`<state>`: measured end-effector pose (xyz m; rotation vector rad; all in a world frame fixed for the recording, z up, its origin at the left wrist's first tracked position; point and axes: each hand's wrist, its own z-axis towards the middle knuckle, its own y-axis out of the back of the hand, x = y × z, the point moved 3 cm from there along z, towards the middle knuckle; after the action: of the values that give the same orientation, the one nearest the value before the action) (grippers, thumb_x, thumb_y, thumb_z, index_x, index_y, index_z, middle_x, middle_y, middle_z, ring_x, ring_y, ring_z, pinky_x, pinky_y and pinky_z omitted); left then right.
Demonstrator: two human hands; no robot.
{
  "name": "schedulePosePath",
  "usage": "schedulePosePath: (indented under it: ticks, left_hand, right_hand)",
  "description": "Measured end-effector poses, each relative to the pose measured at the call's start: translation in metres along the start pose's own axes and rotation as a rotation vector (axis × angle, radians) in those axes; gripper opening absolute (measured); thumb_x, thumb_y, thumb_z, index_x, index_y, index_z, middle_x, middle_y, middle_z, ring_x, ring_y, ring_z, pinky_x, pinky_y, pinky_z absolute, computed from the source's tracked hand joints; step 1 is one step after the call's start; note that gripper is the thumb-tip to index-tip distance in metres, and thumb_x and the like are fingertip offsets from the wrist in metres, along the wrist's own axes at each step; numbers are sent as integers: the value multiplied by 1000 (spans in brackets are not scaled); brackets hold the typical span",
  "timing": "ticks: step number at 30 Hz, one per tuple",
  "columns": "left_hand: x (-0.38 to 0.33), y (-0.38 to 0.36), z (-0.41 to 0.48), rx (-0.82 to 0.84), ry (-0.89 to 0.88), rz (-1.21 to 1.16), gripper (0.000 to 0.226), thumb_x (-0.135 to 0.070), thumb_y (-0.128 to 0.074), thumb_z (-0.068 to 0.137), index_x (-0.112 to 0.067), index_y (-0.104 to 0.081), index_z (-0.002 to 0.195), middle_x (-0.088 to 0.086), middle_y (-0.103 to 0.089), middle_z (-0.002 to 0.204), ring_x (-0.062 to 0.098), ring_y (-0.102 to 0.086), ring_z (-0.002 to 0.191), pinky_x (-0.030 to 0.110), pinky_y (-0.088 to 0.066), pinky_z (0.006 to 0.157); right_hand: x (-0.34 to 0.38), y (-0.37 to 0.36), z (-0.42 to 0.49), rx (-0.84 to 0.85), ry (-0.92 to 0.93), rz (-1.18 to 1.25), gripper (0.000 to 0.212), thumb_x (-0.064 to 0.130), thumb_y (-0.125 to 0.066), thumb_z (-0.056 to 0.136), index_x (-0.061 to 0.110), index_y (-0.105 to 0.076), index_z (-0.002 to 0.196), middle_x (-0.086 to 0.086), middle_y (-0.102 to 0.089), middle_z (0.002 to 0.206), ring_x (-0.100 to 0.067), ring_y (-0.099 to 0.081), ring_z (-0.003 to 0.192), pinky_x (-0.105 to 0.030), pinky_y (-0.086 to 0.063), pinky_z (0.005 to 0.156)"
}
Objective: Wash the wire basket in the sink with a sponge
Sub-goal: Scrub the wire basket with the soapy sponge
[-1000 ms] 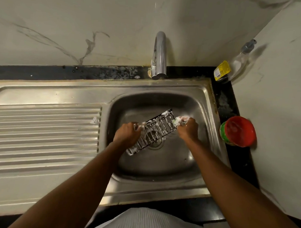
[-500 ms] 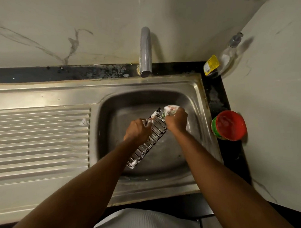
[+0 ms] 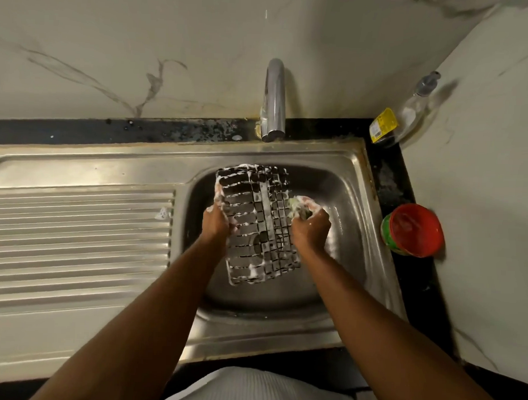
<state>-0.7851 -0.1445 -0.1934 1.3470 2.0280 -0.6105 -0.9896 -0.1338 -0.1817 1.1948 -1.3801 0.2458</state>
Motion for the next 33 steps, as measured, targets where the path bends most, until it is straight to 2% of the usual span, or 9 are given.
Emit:
schedulePosePath:
  ticks: [6,13,17,19,24,27,29,30,33]
  left_hand:
    - [22,8,-11,35,105,34,37,-39,-36,113,-12,-58,100,2,-51,67,9,-43,49,22,-35,42]
    - [22,-2,-6,-43,170,-182,34,-43,-46,110,-14,-60,101,0,-50,70,6,-43,46,23,-37,51]
    - [10,11,3,-43,172,-222,36,-44,-47,109,-11,-60,115,1,-53,79,7,-42,53,24,-38,50]
    - [11,12,3,-46,177,-221,38,-43,-45,110,-10,-60,120,1,-53,79,6,-41,51,21,-37,44]
    - [12,9,2,-40,180,-191,43,-50,-38,111,-14,-61,116,3,-62,92,3,-50,43,17,-39,38]
    - [18,12,2,-22,197,-195,48,-57,-33,110,-21,-63,121,3,-66,123,16,-67,90,31,-57,76]
    - [18,9,0,-22,221,-198,60,-58,-33,109,-17,-54,146,7,-63,141,30,-62,125,53,-45,112]
    - [16,5,-2,-26,211,-200,61,-59,-35,109,-15,-53,147,9,-66,135,31,-64,121,55,-47,110]
    - [13,-3,-5,-75,168,-177,53,-65,-42,104,-18,-65,112,0,-58,76,13,-53,64,32,-47,60]
  right_hand:
    - [34,-12,12,13,60,-21,36,-7,-69,88,7,-72,121,-10,-77,108,-14,-72,90,-7,-52,60]
    - [65,-37,-28,255,706,-234,34,6,-69,92,8,-70,126,-8,-71,123,-17,-66,109,-21,-55,92]
    - [27,-10,19,163,435,-268,35,-2,-68,91,7,-70,125,-9,-74,115,-12,-71,94,-7,-53,70]
    - [19,-3,29,112,280,-245,40,-6,-73,85,8,-72,122,-8,-76,108,-13,-73,88,-15,-59,66]
    - [42,-4,7,57,422,-156,40,-9,-66,84,6,-73,120,-9,-74,110,-18,-72,96,-33,-64,80]
    - [58,2,-2,51,587,-230,35,-5,-64,87,3,-73,120,-11,-72,115,-22,-69,105,-27,-58,91]
    - [63,-1,-13,110,664,-284,33,0,-65,89,2,-72,121,-13,-70,118,-21,-65,108,-22,-53,94]
    - [64,-6,-24,152,714,-296,32,2,-64,90,3,-71,121,-13,-69,119,-22,-63,108,-25,-53,96]
    - [61,-22,-65,308,907,-278,31,-1,-63,91,7,-71,120,-14,-68,117,-25,-61,108,-31,-51,99]
